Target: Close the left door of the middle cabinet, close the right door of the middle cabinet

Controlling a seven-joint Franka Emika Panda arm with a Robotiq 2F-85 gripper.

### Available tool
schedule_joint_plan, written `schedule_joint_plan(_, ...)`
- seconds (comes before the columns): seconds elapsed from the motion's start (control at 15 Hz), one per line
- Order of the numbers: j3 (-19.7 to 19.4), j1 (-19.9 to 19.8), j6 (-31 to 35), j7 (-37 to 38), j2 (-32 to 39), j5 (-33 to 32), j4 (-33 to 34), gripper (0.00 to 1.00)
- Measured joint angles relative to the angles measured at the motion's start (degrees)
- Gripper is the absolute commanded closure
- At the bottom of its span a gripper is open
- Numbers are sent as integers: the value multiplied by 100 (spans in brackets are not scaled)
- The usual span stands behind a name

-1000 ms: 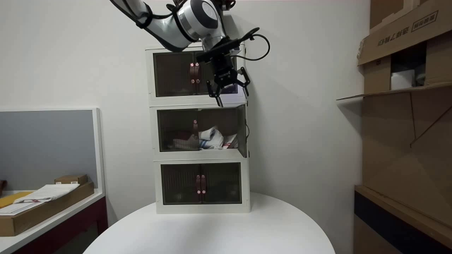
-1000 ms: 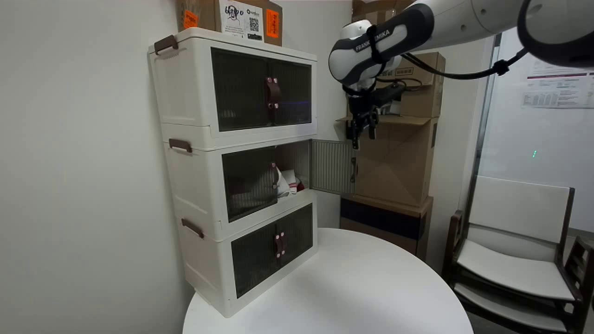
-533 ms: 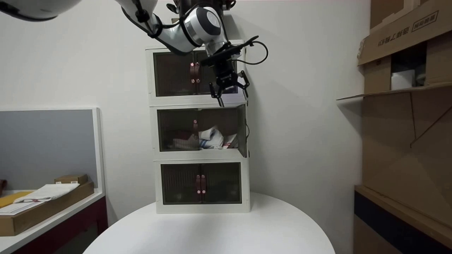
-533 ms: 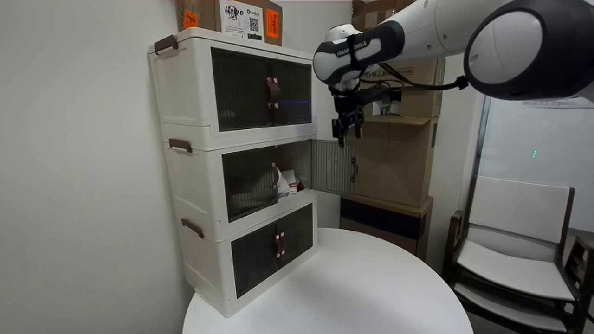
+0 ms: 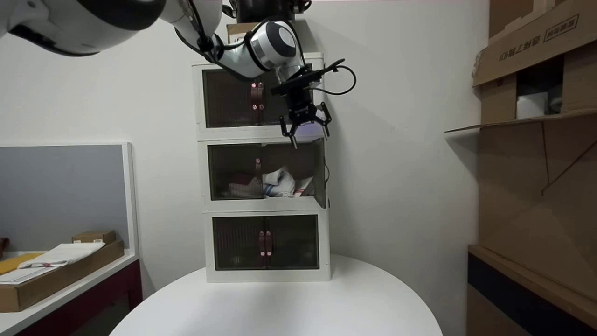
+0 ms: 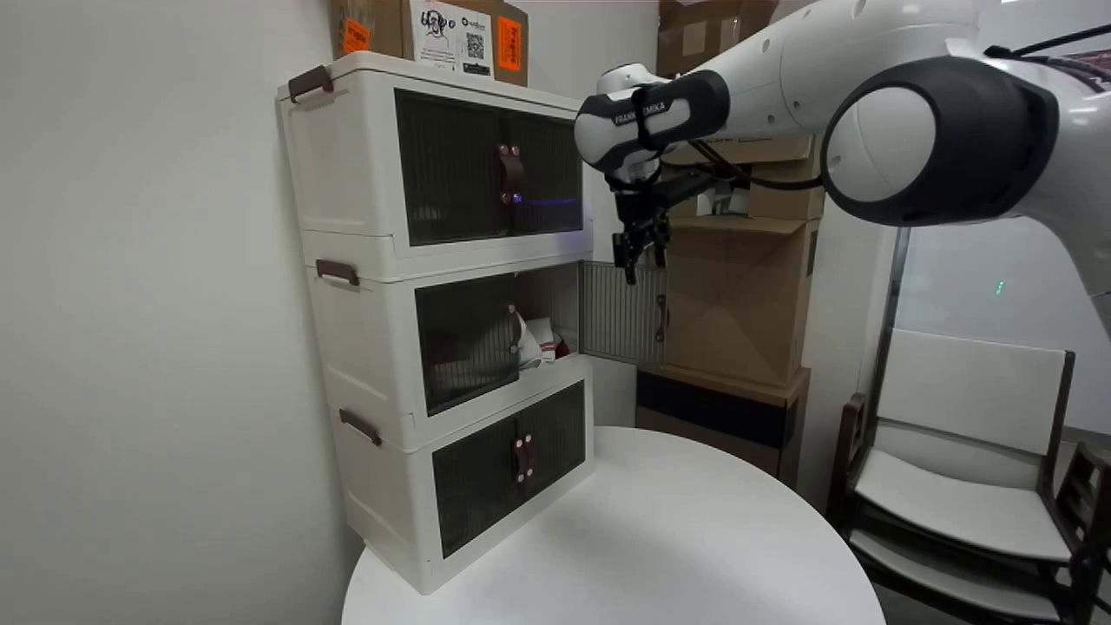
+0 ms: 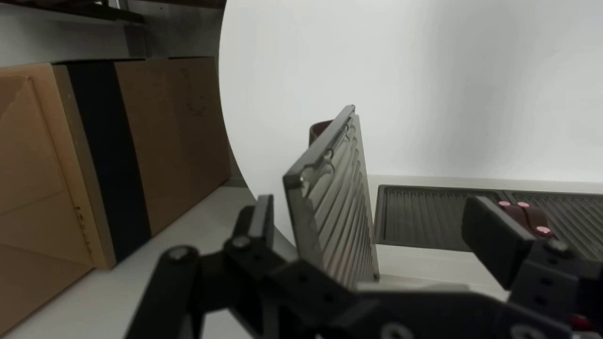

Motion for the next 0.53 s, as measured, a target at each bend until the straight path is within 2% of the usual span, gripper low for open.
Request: schedule_joint_plan(0.53, 227, -10, 5, -713, 17, 28, -81, 0)
